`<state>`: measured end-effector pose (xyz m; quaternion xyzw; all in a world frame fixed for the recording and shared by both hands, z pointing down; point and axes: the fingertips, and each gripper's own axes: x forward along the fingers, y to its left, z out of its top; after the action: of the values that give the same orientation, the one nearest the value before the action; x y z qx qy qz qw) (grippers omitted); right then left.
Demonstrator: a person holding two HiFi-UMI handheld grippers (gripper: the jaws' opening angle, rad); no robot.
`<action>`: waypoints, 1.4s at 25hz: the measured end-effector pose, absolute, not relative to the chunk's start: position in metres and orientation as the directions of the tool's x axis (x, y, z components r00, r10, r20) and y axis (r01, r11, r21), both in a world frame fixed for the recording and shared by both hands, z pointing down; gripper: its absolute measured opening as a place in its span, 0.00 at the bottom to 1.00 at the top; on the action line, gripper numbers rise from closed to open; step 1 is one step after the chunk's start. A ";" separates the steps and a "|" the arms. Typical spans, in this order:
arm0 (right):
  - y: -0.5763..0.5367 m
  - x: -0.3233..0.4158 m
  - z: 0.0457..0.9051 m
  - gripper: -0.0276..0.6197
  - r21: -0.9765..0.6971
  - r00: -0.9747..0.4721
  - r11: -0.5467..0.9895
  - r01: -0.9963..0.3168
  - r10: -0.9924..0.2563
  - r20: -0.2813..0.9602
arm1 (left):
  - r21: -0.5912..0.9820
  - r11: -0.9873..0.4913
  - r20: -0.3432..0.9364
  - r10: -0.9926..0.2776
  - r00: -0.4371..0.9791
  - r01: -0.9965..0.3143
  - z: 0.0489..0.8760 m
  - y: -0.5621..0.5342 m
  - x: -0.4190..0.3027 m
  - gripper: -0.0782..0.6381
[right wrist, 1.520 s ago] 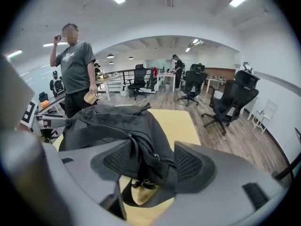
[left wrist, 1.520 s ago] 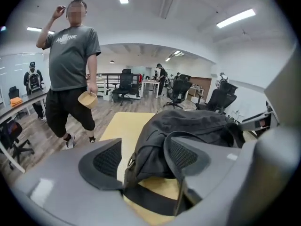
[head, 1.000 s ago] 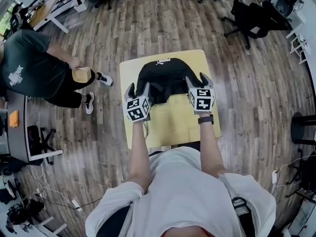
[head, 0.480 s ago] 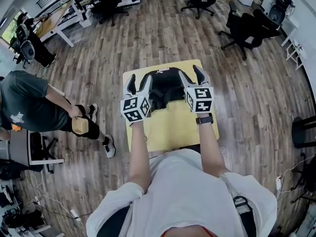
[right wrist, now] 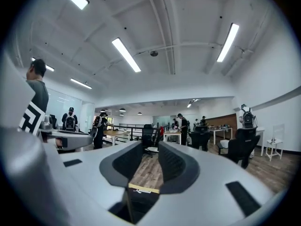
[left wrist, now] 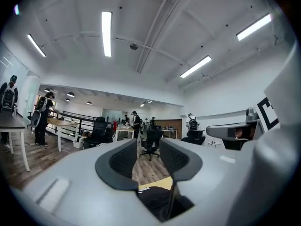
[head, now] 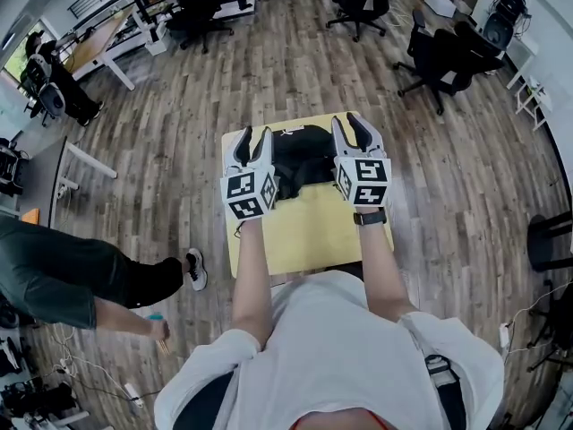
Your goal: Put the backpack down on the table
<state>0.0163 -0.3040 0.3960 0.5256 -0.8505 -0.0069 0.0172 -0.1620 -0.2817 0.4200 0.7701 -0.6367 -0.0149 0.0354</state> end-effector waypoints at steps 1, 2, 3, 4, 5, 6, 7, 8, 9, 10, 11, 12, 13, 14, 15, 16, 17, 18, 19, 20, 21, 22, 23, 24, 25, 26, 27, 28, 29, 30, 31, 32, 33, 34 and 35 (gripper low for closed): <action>-0.304 0.019 0.395 0.20 0.021 -0.440 0.440 -0.898 -0.898 0.022 | 0.073 -0.188 0.023 -0.982 0.190 -0.980 0.420 -0.282 -0.161 0.32; -0.304 0.020 0.395 0.18 0.016 -0.434 0.435 -0.901 -0.901 0.022 | 0.073 -0.189 0.022 -0.981 0.191 -0.979 0.420 -0.282 -0.160 0.31; -0.305 0.022 0.395 0.18 0.016 -0.430 0.430 -0.903 -0.903 0.021 | 0.074 -0.190 0.020 -0.981 0.192 -0.979 0.420 -0.283 -0.159 0.30; -0.305 0.023 0.394 0.17 0.020 -0.427 0.428 -0.904 -0.904 0.020 | 0.074 -0.190 0.018 -0.981 0.192 -0.979 0.420 -0.283 -0.159 0.29; -0.306 0.023 0.394 0.16 0.025 -0.425 0.426 -0.905 -0.905 0.020 | 0.074 -0.188 0.017 -0.982 0.190 -0.979 0.420 -0.283 -0.159 0.27; -0.306 0.024 0.395 0.15 0.030 -0.423 0.423 -0.906 -0.906 0.020 | 0.073 -0.186 0.017 -0.982 0.187 -0.980 0.421 -0.284 -0.159 0.26; -0.306 0.025 0.395 0.14 0.036 -0.420 0.420 -0.907 -0.907 0.021 | 0.070 -0.183 0.018 -0.983 0.185 -0.981 0.421 -0.285 -0.159 0.24; -0.306 0.025 0.395 0.13 0.043 -0.417 0.418 -0.908 -0.909 0.023 | 0.067 -0.181 0.020 -0.983 0.182 -0.981 0.421 -0.285 -0.159 0.22; -0.307 0.025 0.396 0.12 0.050 -0.415 0.416 -0.908 -0.909 0.026 | 0.063 -0.178 0.021 -0.984 0.179 -0.982 0.421 -0.285 -0.159 0.21; -0.307 0.025 0.397 0.11 0.055 -0.415 0.416 -0.908 -0.909 0.032 | 0.058 -0.174 0.022 -0.984 0.175 -0.983 0.420 -0.285 -0.159 0.20; -0.307 0.025 0.398 0.10 0.057 -0.414 0.415 -0.908 -0.910 0.037 | 0.052 -0.168 0.024 -0.985 0.169 -0.984 0.420 -0.285 -0.160 0.19; -0.308 0.024 0.399 0.09 0.058 -0.413 0.415 -0.908 -0.910 0.041 | 0.045 -0.159 0.025 -0.987 0.160 -0.986 0.420 -0.285 -0.161 0.17; -0.308 0.024 0.400 0.09 0.057 -0.412 0.414 -0.908 -0.910 0.045 | 0.035 -0.148 0.027 -0.988 0.149 -0.988 0.421 -0.285 -0.163 0.13; -0.308 0.023 0.401 0.08 0.057 -0.410 0.412 -0.909 -0.911 0.047 | 0.024 -0.140 0.030 -0.990 0.141 -0.990 0.422 -0.284 -0.164 0.12; -0.308 0.023 0.402 0.08 0.057 -0.405 0.408 -0.911 -0.913 0.047 | 0.017 -0.136 0.036 -0.990 0.136 -0.991 0.424 -0.284 -0.166 0.12; -0.308 0.022 0.403 0.07 0.060 -0.398 0.401 -0.914 -0.916 0.048 | 0.013 -0.135 0.041 -0.990 0.135 -0.991 0.425 -0.283 -0.167 0.12; -0.308 0.021 0.404 0.06 0.066 -0.389 0.391 -0.918 -0.920 0.048 | 0.012 -0.135 0.046 -0.990 0.135 -0.991 0.427 -0.283 -0.168 0.12; -0.308 0.020 0.405 0.06 0.074 -0.380 0.383 -0.921 -0.924 0.050 | 0.013 -0.136 0.048 -0.990 0.136 -0.991 0.428 -0.282 -0.170 0.12; -0.308 0.018 0.406 0.06 0.083 -0.374 0.377 -0.922 -0.926 0.052 | 0.015 -0.136 0.048 -0.989 0.137 -0.991 0.428 -0.282 -0.172 0.12; -0.308 0.017 0.407 0.06 0.089 -0.372 0.375 -0.923 -0.927 0.053 | 0.017 -0.135 0.047 -0.990 0.136 -0.991 0.428 -0.282 -0.173 0.12; -0.308 0.015 0.408 0.06 0.091 -0.371 0.375 -0.923 -0.927 0.054 | 0.018 -0.134 0.046 -0.990 0.134 -0.991 0.428 -0.282 -0.174 0.12; -0.308 0.015 0.408 0.06 0.092 -0.371 0.374 -0.923 -0.927 0.053 | 0.019 -0.133 0.045 -0.990 0.133 -0.991 0.427 -0.281 -0.174 0.12; -0.308 0.015 0.408 0.06 0.090 -0.371 0.375 -0.923 -0.927 0.052 | 0.019 -0.133 0.045 -0.990 0.134 -0.991 0.427 -0.282 -0.174 0.12; -0.308 0.015 0.408 0.06 0.085 -0.375 0.378 -0.922 -0.926 0.051 | 0.020 -0.135 0.045 -0.990 0.135 -0.991 0.426 -0.282 -0.173 0.12; -0.308 0.015 0.407 0.05 0.078 -0.385 0.388 -0.919 -0.922 0.051 | 0.019 -0.136 0.046 -0.989 0.137 -0.990 0.426 -0.282 -0.172 0.12; -0.308 0.014 0.408 0.06 0.068 -0.398 0.401 -0.913 -0.916 0.051 | 0.020 -0.137 0.046 -0.989 0.138 -0.990 0.426 -0.282 -0.171 0.12; -0.307 0.012 0.408 0.06 0.061 -0.412 0.414 -0.908 -0.910 0.052 | 0.022 -0.137 0.046 -0.989 0.138 -0.990 0.426 -0.282 -0.171 0.12; -0.307 0.011 0.409 0.06 0.060 -0.420 0.423 -0.904 -0.906 0.056 | 0.026 -0.137 0.045 -0.989 0.138 -0.990 0.425 -0.282 -0.172 0.12; -0.307 0.010 0.409 0.06 0.066 -0.423 0.427 -0.902 -0.904 0.060 | 0.032 -0.138 0.043 -0.989 0.140 -0.990 0.425 -0.282 -0.172 0.12; -0.306 0.008 0.410 0.06 0.073 -0.424 0.428 -0.901 -0.904 0.064 | 0.039 -0.140 0.041 -0.989 0.142 -0.989 0.424 -0.281 -0.173 0.12; -0.305 0.007 0.410 0.06 0.079 -0.423 0.428 -0.901 -0.904 0.065 | 0.045 -0.142 0.040 -0.989 0.144 -0.989 0.423 -0.281 -0.174 0.12; -0.304 0.006 0.410 0.06 0.082 -0.422 0.427 -0.901 -0.904 0.065 | 0.049 -0.145 0.038 -0.988 0.147 -0.988 0.423 -0.280 -0.175 0.12; -0.303 0.006 0.409 0.06 0.083 -0.420 0.425 -0.902 -0.905 0.064 | 0.052 -0.149 0.036 -0.988 0.151 -0.987 0.423 -0.280 -0.174 0.12; -0.303 0.007 0.409 0.06 0.085 -0.418 0.422 -0.903 -0.906 0.061 | 0.053 -0.153 0.034 -0.987 0.155 -0.987 0.423 -0.280 -0.173 0.12; -0.303 0.008 0.408 0.06 0.086 -0.416 0.420 -0.903 -0.907 0.058 | 0.053 -0.157 0.032 -0.987 0.159 -0.986 0.423 -0.280 -0.171 0.12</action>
<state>0.0083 -0.3026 0.4084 0.5382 -0.8412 -0.0207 0.0478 -0.1714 -0.2799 0.4231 0.7607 -0.6484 -0.0053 0.0306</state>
